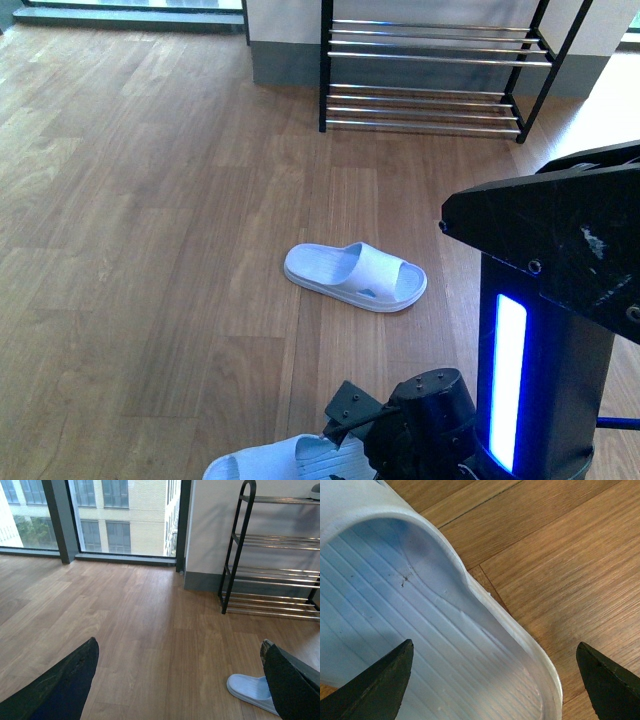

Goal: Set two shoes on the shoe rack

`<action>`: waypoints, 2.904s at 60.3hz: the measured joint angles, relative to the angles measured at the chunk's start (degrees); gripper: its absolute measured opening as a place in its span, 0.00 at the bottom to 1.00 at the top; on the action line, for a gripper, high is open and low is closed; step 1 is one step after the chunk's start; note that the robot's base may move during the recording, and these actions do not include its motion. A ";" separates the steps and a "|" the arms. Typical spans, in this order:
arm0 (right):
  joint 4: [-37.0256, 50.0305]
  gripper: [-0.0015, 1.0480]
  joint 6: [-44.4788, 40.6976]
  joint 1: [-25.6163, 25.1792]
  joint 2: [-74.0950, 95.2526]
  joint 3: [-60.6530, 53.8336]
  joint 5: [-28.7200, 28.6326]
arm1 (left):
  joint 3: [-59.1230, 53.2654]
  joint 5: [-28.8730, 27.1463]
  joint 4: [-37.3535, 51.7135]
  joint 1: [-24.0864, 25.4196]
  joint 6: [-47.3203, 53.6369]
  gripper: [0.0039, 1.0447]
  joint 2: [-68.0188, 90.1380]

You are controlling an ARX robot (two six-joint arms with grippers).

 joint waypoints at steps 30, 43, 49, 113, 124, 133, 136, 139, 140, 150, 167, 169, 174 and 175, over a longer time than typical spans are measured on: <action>-9.27 0.91 8.83 -0.57 2.64 10.80 -2.49 | 0.00 0.02 0.00 0.00 0.00 0.91 0.00; -3.87 0.91 22.40 -5.09 2.64 10.16 4.28 | 0.00 0.02 0.02 0.00 0.00 0.91 0.00; -2.16 0.91 23.96 -5.84 2.62 7.39 1.07 | 0.00 0.02 0.02 0.00 0.00 0.91 0.00; -2.71 0.33 32.02 -2.14 3.17 14.99 -2.82 | 0.00 0.02 0.00 0.00 0.00 0.91 0.00; -1.31 0.02 33.14 -3.02 2.86 13.46 -1.36 | 0.00 0.02 0.00 0.00 0.00 0.91 0.00; 1.09 0.02 34.34 -4.92 -0.26 8.13 3.50 | 0.00 0.02 0.00 0.00 0.00 0.91 0.00; 2.71 0.02 34.29 -6.93 -3.58 3.85 6.49 | 0.00 0.02 0.00 0.00 0.00 0.91 0.00; 4.02 0.02 34.23 -8.98 -7.65 -0.70 8.98 | 0.00 0.02 0.00 0.00 0.00 0.91 0.00; 4.26 0.02 34.23 -9.35 -8.41 -1.53 9.29 | 0.00 0.02 0.02 0.00 0.00 0.91 0.00; 6.27 0.02 33.07 -16.48 -23.52 -16.02 13.03 | 0.00 0.02 0.00 0.00 0.00 0.91 0.00; -2.54 0.02 30.99 -27.02 -56.35 -36.30 13.05 | 0.00 0.02 0.02 0.00 0.00 0.91 0.00; -4.87 0.02 30.99 -28.02 -61.90 -38.32 12.63 | 0.00 0.02 0.00 0.00 0.00 0.91 0.00; -9.14 0.02 30.97 -29.62 -72.54 -41.75 12.33 | 0.00 0.02 0.00 0.00 0.00 0.91 0.00; -9.66 0.02 30.95 -29.81 -73.85 -42.16 12.31 | 0.00 0.02 0.02 0.00 0.00 0.91 0.00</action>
